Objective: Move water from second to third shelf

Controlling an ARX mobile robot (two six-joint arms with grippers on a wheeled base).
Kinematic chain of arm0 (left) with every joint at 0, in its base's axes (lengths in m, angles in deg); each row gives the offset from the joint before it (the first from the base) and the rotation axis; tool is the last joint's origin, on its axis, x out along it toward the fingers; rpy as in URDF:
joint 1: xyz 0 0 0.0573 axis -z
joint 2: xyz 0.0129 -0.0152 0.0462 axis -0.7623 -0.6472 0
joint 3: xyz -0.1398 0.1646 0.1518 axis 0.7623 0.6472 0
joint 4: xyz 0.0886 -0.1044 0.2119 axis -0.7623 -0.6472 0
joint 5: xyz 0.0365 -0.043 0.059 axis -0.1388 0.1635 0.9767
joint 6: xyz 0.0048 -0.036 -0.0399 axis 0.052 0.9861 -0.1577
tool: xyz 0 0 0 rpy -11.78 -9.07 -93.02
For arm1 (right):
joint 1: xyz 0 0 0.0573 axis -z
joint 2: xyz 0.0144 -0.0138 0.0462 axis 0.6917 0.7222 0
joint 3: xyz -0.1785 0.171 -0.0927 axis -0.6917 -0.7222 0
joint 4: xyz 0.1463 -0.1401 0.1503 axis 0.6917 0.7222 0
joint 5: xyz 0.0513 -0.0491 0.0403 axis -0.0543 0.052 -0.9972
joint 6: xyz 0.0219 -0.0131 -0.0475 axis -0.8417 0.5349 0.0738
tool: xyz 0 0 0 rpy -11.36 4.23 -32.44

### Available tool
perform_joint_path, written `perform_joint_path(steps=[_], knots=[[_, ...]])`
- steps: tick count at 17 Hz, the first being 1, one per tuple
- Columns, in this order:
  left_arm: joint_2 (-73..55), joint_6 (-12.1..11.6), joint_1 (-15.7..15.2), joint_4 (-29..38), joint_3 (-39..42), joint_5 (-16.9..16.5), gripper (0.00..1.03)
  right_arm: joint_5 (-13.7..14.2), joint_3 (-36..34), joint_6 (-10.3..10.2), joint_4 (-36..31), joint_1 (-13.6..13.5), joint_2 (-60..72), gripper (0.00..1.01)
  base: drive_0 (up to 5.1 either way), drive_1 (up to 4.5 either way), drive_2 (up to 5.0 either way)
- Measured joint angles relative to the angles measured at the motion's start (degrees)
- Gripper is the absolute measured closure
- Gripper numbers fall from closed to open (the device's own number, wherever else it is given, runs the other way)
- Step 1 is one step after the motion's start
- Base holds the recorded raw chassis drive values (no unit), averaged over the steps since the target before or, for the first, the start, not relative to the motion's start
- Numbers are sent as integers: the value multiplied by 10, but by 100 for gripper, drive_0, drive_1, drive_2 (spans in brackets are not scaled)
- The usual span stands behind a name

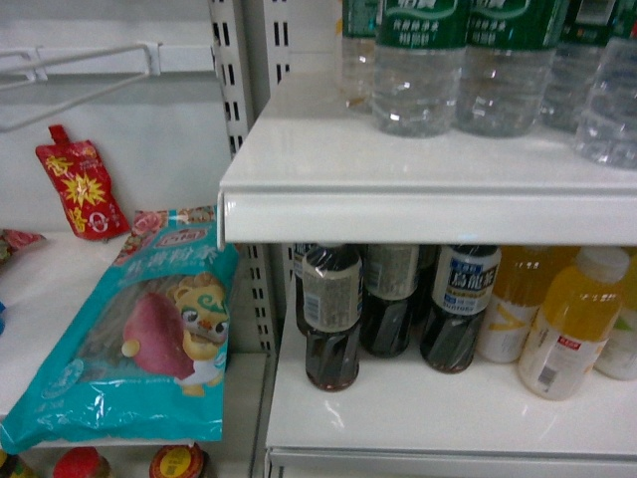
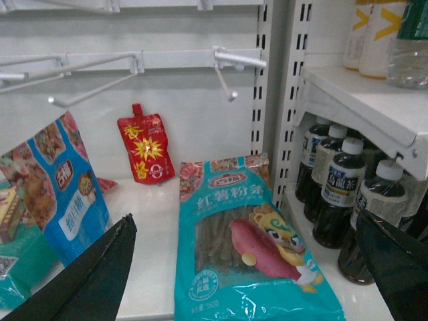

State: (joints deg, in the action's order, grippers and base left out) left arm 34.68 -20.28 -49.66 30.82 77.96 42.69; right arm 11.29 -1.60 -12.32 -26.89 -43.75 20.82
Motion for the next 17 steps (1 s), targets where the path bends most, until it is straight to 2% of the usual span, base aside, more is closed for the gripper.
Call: perform_joint_path(steps=[17], knots=[[0,0,0,-1,0,0,5,0,0,2,1,0,0,3,0,0,0]])
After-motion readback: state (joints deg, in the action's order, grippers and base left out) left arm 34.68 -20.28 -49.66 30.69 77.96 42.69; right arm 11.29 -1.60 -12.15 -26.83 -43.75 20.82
